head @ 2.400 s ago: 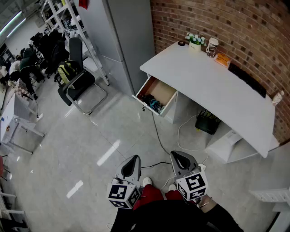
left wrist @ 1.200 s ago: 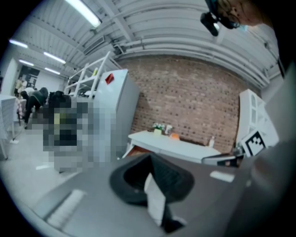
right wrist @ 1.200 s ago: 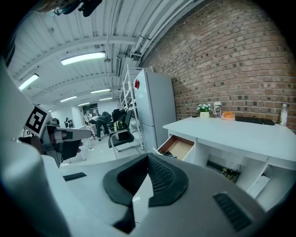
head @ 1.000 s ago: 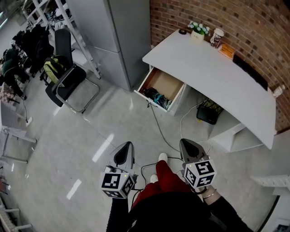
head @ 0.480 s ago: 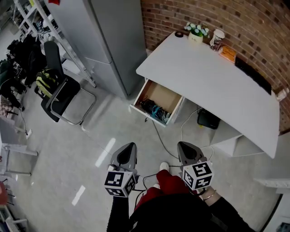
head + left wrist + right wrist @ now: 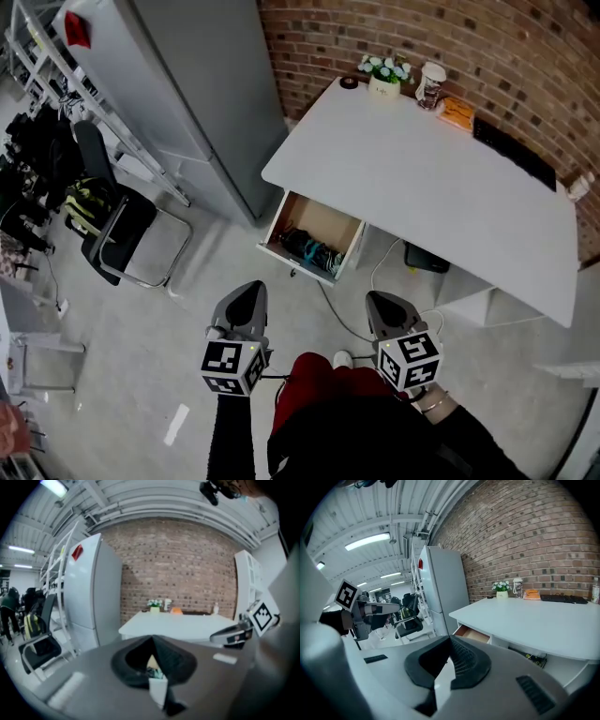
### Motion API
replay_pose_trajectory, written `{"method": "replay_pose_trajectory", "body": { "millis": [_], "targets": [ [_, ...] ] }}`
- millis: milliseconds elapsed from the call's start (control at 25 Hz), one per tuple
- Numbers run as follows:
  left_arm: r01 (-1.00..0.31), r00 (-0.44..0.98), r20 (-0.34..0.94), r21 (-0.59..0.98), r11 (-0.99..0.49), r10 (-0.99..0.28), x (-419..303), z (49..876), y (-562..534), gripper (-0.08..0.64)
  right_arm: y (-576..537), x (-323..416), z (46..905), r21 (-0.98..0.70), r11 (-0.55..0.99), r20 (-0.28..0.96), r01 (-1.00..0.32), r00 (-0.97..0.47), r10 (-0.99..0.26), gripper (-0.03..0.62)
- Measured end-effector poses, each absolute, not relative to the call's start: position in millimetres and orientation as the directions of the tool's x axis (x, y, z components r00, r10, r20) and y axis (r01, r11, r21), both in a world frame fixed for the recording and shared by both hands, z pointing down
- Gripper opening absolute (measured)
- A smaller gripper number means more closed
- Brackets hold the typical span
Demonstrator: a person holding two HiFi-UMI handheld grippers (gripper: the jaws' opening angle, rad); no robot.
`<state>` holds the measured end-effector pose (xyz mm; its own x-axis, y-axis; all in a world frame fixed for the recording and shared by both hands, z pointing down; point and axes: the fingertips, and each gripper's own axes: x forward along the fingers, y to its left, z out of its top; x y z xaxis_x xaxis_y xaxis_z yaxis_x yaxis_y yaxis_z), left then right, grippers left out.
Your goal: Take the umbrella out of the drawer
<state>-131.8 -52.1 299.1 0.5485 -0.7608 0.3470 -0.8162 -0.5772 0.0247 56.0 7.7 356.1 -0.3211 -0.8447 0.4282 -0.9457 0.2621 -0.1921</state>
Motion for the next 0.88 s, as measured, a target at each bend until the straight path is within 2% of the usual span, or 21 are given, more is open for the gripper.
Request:
{"method": "replay_pose_trajectory", "body": {
  "millis": [360, 640, 880],
  "targets": [
    [-0.710, 0.645, 0.385, -0.018, -0.704, -0.660, -98.8, 309.3, -106.4, 0.023, -16.6, 66.7, 363.0, -0.204, 0.166, 0.444, -0.965, -0.243, -0.863, -0.002],
    [-0.540, 0.737, 0.479, -0.007, -0.842, -0.477, -77.5, 350.3, -153.4, 0.071, -54.2, 58.0, 383.6, -0.237, 0.029, 0.490, -0.971, -0.145, -0.860, -0.002],
    [-0.336, 0.766, 0.583, 0.006, -0.942, -0.270, -77.2, 392.0, -191.6, 0.123, -76.1, 26.5, 405.1, -0.265, -0.102, 0.532, -0.959, -0.057, -0.845, -0.002]
  ]
}}
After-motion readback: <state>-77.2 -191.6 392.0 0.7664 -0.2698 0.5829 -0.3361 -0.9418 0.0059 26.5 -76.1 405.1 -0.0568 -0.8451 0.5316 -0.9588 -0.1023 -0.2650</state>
